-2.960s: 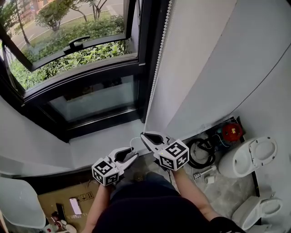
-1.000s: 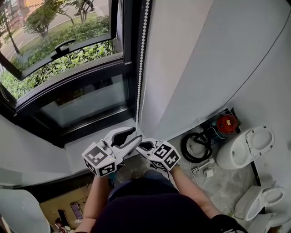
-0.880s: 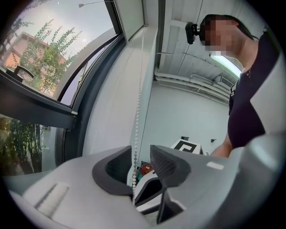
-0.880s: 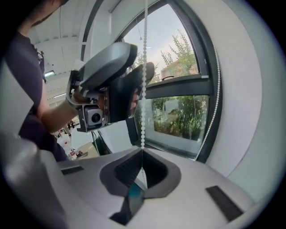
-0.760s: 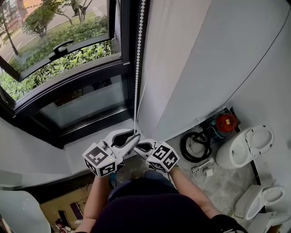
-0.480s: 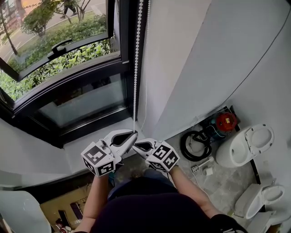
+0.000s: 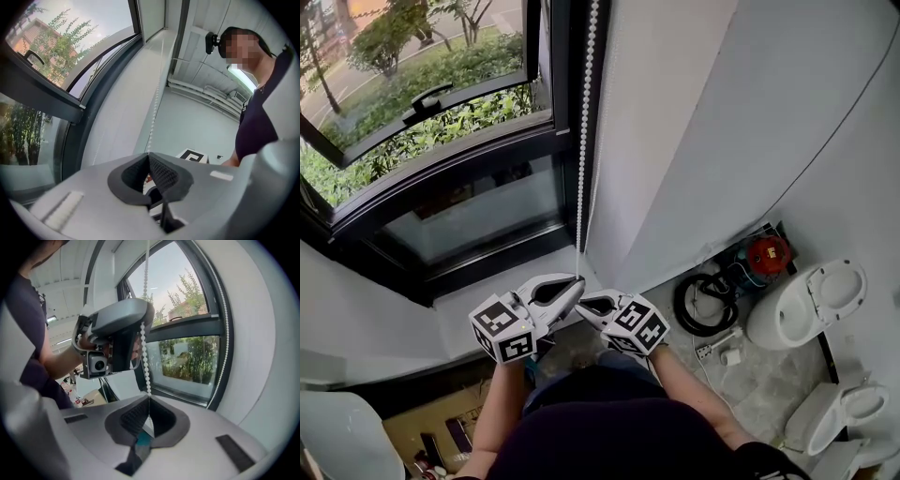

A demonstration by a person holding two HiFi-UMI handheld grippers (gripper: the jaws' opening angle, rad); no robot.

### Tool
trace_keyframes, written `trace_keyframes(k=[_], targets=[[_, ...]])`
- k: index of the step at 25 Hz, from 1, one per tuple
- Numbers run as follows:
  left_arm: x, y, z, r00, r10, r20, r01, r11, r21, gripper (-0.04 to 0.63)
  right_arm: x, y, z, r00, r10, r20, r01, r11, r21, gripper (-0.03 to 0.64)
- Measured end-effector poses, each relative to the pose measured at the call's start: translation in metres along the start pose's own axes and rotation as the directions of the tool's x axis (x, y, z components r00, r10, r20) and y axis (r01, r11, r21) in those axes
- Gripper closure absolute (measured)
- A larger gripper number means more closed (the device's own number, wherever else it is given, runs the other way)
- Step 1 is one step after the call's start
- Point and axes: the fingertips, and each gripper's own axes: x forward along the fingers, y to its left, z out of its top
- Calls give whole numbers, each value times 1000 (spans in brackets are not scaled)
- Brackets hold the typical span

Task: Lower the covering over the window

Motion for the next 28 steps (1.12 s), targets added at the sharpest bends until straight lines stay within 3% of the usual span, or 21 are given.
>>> trace_keyframes(k=[9, 18, 23, 28], targets=[[3, 3, -13, 1000, -1, -22, 1, 1000, -17, 583, 2, 2, -13, 1000, 18, -25, -16, 998, 55, 604], [6, 5, -30, 996, 20, -86, -18, 1000, 18, 583, 5, 0, -28, 996, 10, -91, -8, 999, 32, 604], [4, 8, -38, 995, 14, -94, -15, 1000, -9, 584, 10, 2, -35, 995, 29, -96, -23, 998, 61, 604], [8, 9, -57, 990, 5, -143, -8, 1000, -24, 584, 14, 3, -51, 983, 24, -181, -21, 1000, 21, 604]])
